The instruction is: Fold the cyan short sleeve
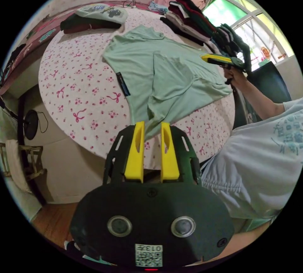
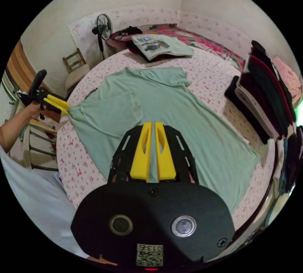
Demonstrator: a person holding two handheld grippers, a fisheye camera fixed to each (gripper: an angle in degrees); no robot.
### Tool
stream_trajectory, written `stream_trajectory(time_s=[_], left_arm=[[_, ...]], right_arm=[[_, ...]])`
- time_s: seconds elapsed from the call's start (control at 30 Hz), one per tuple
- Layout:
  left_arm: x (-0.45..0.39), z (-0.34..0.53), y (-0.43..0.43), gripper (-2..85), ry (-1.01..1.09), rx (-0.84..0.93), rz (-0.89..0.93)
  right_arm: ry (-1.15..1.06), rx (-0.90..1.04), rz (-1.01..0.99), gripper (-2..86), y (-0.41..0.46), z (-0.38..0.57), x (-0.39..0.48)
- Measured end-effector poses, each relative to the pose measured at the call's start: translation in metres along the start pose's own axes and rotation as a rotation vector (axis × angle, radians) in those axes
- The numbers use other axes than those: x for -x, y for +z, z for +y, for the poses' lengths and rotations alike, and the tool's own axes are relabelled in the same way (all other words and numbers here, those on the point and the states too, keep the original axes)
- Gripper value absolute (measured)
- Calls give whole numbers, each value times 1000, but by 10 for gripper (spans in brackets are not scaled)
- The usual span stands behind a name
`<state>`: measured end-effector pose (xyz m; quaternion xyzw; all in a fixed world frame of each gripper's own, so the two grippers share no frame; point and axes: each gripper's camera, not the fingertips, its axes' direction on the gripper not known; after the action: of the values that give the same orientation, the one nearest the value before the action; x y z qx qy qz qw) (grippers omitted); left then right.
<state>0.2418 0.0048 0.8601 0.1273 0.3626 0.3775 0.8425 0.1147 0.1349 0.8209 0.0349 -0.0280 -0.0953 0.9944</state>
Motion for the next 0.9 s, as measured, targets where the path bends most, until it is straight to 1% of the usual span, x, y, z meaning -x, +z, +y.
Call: stream_trajectory(time_s=[0.07,0.13,0.2,0.27,0.3,0.37,0.4,0.43,0.47,0.53,0.6,0.7,0.77,0.83,0.87,0.9], left_arm=[[3,0,-3,4,-12,6,-31],[22,14,-11,2,-98,-29,36],[33,30,-16,3,-152,-52,66],[40,45,-24,6,-216,-61,21],[43,53,-32,10,-258,-82,-22],[38,56,-49,19,-290,-169,-69],[27,47,-56,27,-260,-212,-76],[13,30,-55,37,-211,-219,-74],[4,18,-52,42,-183,-210,-73],[-37,-33,-28,54,-56,-141,-95],[-67,-67,-8,66,18,-127,-121],[-104,-112,21,91,79,-117,-109],[-119,-133,39,93,99,-82,-106],[-134,-152,62,60,115,-20,-146],[-137,-154,66,41,116,-4,-158],[-143,-155,67,18,122,-36,-205]], right_arm=[[62,50,66,8,-9,36,-13],[141,88,137,10,-18,64,-28],[234,102,176,13,-30,96,-48],[360,134,246,21,-47,139,-77],[388,141,259,23,-51,149,-83],[481,149,288,37,-66,183,-107],[497,147,293,42,-69,190,-112],[516,152,298,51,-73,200,-121],[526,155,298,55,-75,207,-129],[532,152,287,61,-76,211,-139],[524,144,278,66,-75,212,-148],[488,165,280,69,-66,210,-161],[485,193,234,56,-57,213,-172],[478,226,186,40,-49,217,-178],[472,197,179,32,-53,218,-178],[465,206,184,30,-53,219,-178]])
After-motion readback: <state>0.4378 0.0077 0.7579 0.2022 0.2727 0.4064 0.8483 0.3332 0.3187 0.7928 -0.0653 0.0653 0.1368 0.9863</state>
